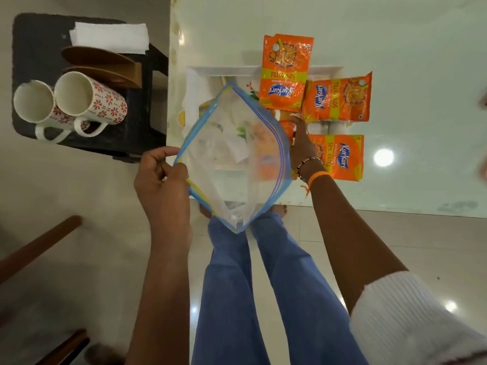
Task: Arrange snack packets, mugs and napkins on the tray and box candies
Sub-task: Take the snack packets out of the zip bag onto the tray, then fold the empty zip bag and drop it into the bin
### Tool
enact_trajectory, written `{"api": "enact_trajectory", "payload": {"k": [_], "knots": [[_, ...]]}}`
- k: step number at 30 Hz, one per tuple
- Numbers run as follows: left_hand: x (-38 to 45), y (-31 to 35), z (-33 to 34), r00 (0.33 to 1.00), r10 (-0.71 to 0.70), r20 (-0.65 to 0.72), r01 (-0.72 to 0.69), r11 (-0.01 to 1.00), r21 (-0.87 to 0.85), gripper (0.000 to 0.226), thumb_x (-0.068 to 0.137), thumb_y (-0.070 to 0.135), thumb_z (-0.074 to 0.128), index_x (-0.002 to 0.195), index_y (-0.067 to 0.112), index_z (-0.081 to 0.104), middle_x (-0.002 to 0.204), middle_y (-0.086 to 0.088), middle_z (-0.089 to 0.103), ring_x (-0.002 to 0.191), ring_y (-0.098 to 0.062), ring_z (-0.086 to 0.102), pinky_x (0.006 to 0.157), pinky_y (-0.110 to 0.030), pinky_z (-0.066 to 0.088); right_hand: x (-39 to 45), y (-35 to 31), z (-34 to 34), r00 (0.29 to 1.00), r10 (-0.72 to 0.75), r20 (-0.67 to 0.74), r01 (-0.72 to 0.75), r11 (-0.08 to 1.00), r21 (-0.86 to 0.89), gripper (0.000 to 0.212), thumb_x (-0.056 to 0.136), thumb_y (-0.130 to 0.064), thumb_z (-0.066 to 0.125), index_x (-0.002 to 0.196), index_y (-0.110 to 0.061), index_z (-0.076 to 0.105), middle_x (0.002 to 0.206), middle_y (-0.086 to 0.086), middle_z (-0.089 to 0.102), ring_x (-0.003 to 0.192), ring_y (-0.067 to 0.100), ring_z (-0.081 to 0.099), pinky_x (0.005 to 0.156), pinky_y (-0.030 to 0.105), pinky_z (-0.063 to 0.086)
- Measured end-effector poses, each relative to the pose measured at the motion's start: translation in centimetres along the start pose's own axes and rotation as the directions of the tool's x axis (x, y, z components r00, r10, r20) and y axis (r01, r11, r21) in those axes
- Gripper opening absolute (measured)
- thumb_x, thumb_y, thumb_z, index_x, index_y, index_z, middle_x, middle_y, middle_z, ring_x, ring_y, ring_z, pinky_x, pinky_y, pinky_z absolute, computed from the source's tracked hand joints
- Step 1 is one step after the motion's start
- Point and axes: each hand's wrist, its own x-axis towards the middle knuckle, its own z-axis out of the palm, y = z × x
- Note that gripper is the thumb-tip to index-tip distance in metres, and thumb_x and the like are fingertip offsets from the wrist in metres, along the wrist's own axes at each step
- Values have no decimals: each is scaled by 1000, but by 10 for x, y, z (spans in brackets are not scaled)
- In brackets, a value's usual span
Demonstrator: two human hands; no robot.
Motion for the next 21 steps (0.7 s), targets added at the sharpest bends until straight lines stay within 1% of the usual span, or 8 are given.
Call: {"api": "enact_trajectory", "payload": {"k": [3, 8, 11, 13, 15, 17, 19, 21], "knots": [[-5, 0, 5, 1000, -9, 17, 9, 1000, -3, 27, 73, -4, 48, 80, 20, 58, 65, -6, 46, 44, -1, 44, 45, -11, 38, 9, 6, -3, 993, 2, 115, 25, 972, -232, 57, 93, 3, 37, 146, -10, 18, 150, 18, 27, 136, 32, 32, 107, 37, 29], [-12, 7, 7, 999, -30, 17, 30, 999, -23, 24, 76, -5, 49, 91, 11, 57, 72, -15, 47, 46, -3, 45, 51, -17, 43, -21, 7, -23, 993, -80, 87, 107, 920, -377, 75, 83, 14, 43, 146, -15, 17, 158, 12, 8, 143, 31, 19, 111, 38, 28], [-15, 12, 9, 998, -65, 6, 66, 990, -124, 26, 78, -8, 48, 91, 14, 55, 58, -1, 44, 41, -2, 47, 50, -16, 45, -66, 18, -34, 886, -80, 456, 274, 885, -377, 82, 79, -4, 66, 145, -15, 19, 155, 7, 22, 141, 24, 27, 110, 26, 24], [-17, 18, 16, 995, -99, 26, 102, 970, -221, 29, 79, -10, 47, 90, 17, 54, 51, 10, 43, 41, -1, 47, 50, -16, 45, -97, 18, -25, 781, -98, 617, 258, 950, -175, 99, 70, -18, 79, 146, -16, 16, 151, -3, 25, 138, 12, 25, 105, 13, 20], [-22, 24, 28, 989, -124, 76, 141, 949, -281, 32, 80, -11, 45, 90, 19, 52, 51, 9, 41, 42, -1, 43, 49, -17, 44, -117, 13, -5, 837, -207, 507, 154, 977, 145, 99, 61, -21, 85, 142, -15, 27, 144, -7, 38, 130, 1, 36, 107, 14, 31], [-29, 32, 41, 979, -140, 151, 180, 938, -295, 33, 82, -10, 46, 91, 21, 50, 51, 6, 40, 42, -1, 44, 50, -16, 44, -126, 8, 14, 968, -151, 198, 66, 922, 380, 65, 64, -17, 83, 120, -18, 50, 111, -8, 60, 102, -11, 55, 87, 8, 47], [-33, 39, 50, 957, -141, 255, 225, 913, -339, 29, 84, -6, 50, 97, 21, 49, 55, 4, 45, 46, -2, 50, 53, -16, 47, -125, 1, 19, 996, 18, -92, 29, 873, 487, 31, 76, -12, 73, 95, -29, 55, 88, -7, 61, 82, 1, 60, 73, 11, 48], [-31, 42, 52, 922, -92, 376, 249, 886, -392, 24, 86, 12, 58, 107, 19, 48, 70, 2, 54, 58, -6, 58, 61, -19, 50, -117, -2, 10, 973, 50, -224, 72, 859, 507, 21, 86, -6, 60, 85, -27, 61, 88, -5, 65, 86, 12, 61, 75, 13, 47]]}}
